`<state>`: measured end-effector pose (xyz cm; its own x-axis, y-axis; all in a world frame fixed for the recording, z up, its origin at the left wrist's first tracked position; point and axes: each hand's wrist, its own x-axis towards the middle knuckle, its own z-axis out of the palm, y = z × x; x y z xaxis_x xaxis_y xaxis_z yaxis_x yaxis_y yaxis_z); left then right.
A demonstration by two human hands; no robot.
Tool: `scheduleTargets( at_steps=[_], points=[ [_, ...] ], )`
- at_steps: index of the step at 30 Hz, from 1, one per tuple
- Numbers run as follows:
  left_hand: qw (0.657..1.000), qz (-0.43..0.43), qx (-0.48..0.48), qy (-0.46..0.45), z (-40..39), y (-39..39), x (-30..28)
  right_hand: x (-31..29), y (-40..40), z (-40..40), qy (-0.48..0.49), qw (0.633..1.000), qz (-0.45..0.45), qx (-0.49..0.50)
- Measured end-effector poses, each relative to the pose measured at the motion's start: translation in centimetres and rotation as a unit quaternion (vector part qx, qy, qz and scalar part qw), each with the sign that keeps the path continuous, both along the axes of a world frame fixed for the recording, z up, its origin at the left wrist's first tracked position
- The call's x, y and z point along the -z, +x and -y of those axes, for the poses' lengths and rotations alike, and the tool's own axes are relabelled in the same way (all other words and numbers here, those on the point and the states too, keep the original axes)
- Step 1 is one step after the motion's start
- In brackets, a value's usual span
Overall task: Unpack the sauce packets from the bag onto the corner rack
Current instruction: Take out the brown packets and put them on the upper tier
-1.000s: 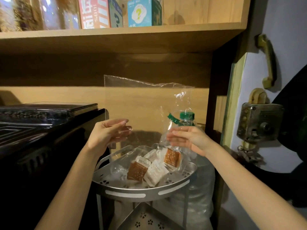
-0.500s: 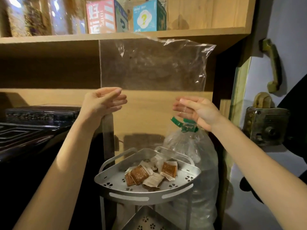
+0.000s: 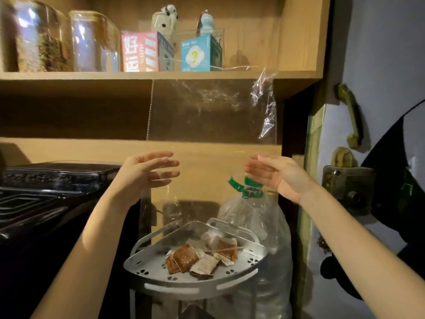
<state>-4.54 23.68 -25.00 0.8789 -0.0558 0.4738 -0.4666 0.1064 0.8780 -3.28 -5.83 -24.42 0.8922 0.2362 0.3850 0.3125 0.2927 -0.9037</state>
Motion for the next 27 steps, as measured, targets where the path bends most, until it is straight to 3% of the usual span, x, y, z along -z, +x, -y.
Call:
scheduleTargets(
  at_steps=[7,13,17,22,27],
  points=[
    [0.998,-0.033,0.048,-0.037,0.6,-1.5,1.1,1.0,-3.0,0.6,0.014,0.999,0.012,0.042],
    [0.998,-0.02,0.032,-0.052,1.5,-2.2,1.9,1.8,-4.6,1.2,0.028,0.992,0.032,0.116],
    [1.0,0.004,-0.003,0.003,1.3,-2.9,2.3,1.9,-5.7,1.7,-0.066,0.979,0.061,0.185],
    [0.992,0.006,-0.068,0.109,1.7,-4.2,2.8,2.8,-7.2,3.0,-0.146,0.972,0.056,0.174],
    [0.938,0.072,-0.221,0.257,2.4,-5.6,3.8,4.1,-8.7,4.0,-0.27,0.931,0.073,0.234]
  ],
)
